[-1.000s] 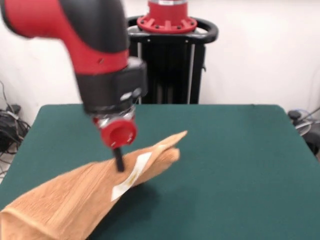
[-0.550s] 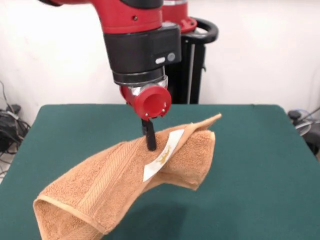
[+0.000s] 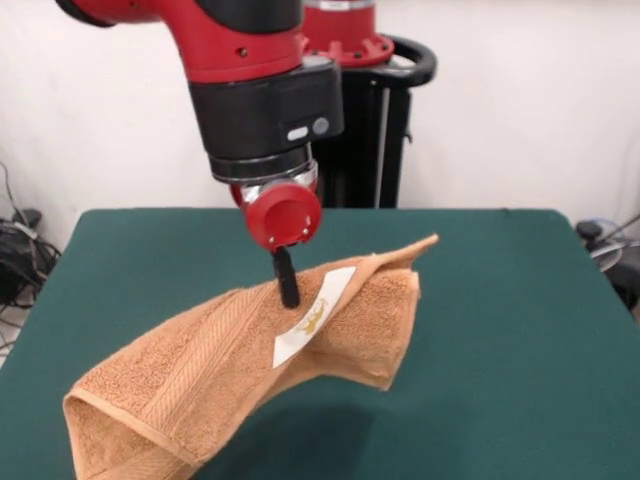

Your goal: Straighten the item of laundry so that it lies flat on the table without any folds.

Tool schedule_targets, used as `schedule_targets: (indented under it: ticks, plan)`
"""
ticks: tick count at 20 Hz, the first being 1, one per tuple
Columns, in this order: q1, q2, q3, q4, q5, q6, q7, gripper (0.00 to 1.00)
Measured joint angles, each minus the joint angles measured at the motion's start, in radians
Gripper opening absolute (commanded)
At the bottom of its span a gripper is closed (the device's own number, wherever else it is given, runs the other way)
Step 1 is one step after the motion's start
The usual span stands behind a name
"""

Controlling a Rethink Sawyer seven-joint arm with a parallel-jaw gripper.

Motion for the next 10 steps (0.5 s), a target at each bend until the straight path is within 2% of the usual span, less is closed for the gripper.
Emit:
schedule_targets:
  ticks: [4, 10]
  plan:
    - [-0.008, 0.017, 0.0, 0.026, 0.017, -0.025, 0.0, 0.0]
    - [-0.004, 0.013, 0.0, 0.119, 0.049, -0.12, 0.0, 0.0]
